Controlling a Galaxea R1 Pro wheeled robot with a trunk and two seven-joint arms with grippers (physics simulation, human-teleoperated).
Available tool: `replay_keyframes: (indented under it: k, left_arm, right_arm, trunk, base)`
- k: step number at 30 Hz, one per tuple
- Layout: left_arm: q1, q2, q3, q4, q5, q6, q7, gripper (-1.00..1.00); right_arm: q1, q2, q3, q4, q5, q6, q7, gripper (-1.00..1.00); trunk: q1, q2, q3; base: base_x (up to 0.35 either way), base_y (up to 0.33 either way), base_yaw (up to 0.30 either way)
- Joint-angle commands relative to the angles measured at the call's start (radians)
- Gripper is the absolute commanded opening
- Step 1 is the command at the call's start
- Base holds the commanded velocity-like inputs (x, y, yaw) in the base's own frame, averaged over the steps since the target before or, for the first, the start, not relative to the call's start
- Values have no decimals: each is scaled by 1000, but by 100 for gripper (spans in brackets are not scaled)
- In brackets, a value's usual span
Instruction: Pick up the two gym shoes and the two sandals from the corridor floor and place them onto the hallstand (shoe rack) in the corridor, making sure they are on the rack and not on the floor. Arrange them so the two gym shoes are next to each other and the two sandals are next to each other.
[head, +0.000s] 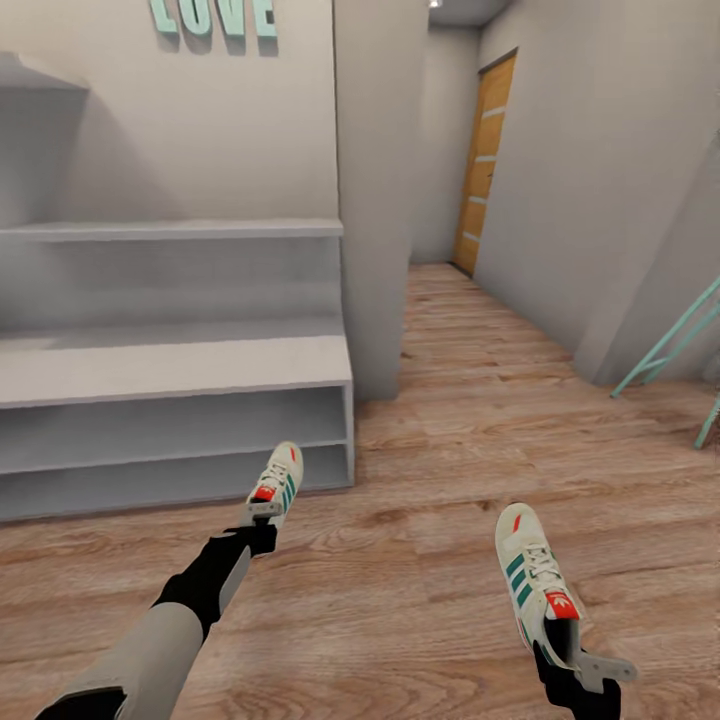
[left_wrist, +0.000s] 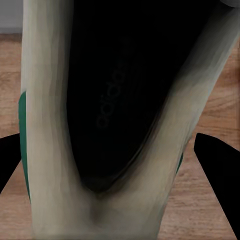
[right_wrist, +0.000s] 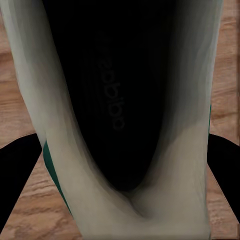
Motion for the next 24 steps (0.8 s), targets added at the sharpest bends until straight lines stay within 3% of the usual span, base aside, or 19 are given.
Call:
replay_keyframes:
  k: [1,8,9,12,24]
  left_arm:
    - [0,0,6,-3,-8,6,-2,-100]
    - [-8,15,15,-7,-6,7,-4,-100]
    - [-13,47,18,-7,-4,9,-4,-100]
    - [-14,67,29,-6,-3,9,-4,-100]
    - [-7,68,33,-6,-2,6,0,-100]
  right_arm:
    - [-1,1,-7,1,4,-3,10,-100]
    - [-1,3,-7,-1,2,-3,10,-100]
    - [-1,4,-7,-1,2,-3,9,-100]
    - [-1,4,-7,-2,1,-3,9,-100]
    - [-1,5,-7,-3,1,-3,9,-100]
  trunk:
    - [0,0,-1]
    - [0,0,-2]
    - [4,-7,-6]
    - [15,-28,-19]
    - [61,-112,-71]
  base:
    - [0,0,-100]
    - [0,0,-24]
    - [0,0,117]
    - [0,0,136]
    - [0,0,156]
